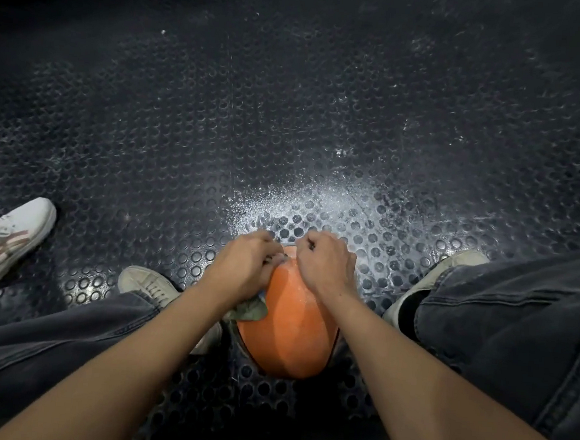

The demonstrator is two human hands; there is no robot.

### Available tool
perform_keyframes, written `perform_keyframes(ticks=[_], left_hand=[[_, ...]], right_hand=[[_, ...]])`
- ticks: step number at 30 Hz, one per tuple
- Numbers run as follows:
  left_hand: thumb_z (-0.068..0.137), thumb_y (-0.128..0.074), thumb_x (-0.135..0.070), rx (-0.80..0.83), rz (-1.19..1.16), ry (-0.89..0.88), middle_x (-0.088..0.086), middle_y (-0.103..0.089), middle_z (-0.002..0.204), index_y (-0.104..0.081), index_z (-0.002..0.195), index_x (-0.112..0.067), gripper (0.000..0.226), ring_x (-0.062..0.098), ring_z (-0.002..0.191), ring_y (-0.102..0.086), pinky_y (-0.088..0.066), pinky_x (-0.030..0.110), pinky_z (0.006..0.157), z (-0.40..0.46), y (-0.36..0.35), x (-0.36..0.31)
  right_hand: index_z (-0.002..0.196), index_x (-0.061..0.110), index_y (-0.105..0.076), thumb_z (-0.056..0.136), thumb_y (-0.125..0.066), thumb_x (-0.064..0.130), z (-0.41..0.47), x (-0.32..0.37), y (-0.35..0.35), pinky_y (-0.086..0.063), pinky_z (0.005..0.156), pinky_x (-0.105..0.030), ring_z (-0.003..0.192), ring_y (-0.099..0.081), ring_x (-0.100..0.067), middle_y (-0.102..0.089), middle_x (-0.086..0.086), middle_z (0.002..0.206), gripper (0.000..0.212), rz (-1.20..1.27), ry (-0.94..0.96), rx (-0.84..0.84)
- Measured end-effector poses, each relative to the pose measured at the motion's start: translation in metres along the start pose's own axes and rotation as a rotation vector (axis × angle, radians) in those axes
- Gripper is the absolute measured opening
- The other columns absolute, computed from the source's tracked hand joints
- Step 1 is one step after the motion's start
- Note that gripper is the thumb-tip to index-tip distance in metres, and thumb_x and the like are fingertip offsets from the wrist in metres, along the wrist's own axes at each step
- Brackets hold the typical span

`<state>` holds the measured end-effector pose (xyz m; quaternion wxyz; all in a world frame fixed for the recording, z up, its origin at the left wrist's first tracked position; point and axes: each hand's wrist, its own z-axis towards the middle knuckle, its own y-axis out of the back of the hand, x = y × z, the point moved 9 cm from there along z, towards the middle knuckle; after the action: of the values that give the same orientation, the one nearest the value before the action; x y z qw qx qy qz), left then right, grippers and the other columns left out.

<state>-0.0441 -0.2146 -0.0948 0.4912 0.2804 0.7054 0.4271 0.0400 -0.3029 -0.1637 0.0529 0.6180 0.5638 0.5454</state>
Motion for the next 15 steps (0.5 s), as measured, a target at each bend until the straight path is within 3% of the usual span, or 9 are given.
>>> perform_keyframes(ticks=[2, 7, 11, 15], left_hand=[[0.093, -0.057, -0.022, -0.033, 0.012, 0.064, 0.002, -0.063, 0.099, -0.073, 0.101, -0.015, 0.02, 0.023, 0.088, -0.061, -0.05, 0.038, 0.078, 0.005, -0.001, 0.008], [0.091, -0.046, -0.033, 0.111, -0.045, -0.16, -0.002, -0.06, 0.089, -0.072, 0.093, -0.015, 0.033, 0.018, 0.073, -0.06, -0.052, 0.033, 0.064, -0.025, -0.009, -0.028], [0.093, -0.057, -0.023, -0.024, 0.008, 0.096, 0.0, -0.062, 0.099, -0.073, 0.102, -0.016, 0.019, 0.02, 0.089, -0.06, -0.049, 0.036, 0.078, 0.003, -0.003, 0.012], [0.092, -0.051, -0.03, 0.046, -0.075, -0.112, -0.003, -0.06, 0.093, -0.072, 0.098, -0.017, 0.026, 0.017, 0.078, -0.059, -0.05, 0.033, 0.068, -0.022, -0.007, -0.03]], right_hand=[[0.065, 0.025, -0.044, 0.1, -0.045, 0.031, 0.0, 0.0, 0.001, -0.043, 0.093, -0.044, 0.087, -0.056, -0.019, -0.055, 0.007, 0.08, 0.036, 0.009, -0.014, -0.04], [0.066, 0.023, -0.046, 0.102, -0.044, 0.033, 0.002, -0.01, 0.002, -0.047, 0.09, -0.044, 0.076, -0.052, -0.016, -0.051, 0.009, 0.072, 0.038, 0.018, -0.014, -0.036], [0.067, 0.026, -0.045, 0.102, -0.043, 0.032, -0.002, 0.0, -0.001, -0.044, 0.091, -0.043, 0.082, -0.053, -0.017, -0.053, 0.009, 0.078, 0.035, -0.015, 0.017, -0.027], [0.068, 0.023, -0.048, 0.101, -0.043, 0.032, -0.003, -0.008, 0.004, -0.046, 0.091, -0.044, 0.082, -0.054, -0.016, -0.053, 0.008, 0.078, 0.035, -0.012, -0.012, -0.04]])
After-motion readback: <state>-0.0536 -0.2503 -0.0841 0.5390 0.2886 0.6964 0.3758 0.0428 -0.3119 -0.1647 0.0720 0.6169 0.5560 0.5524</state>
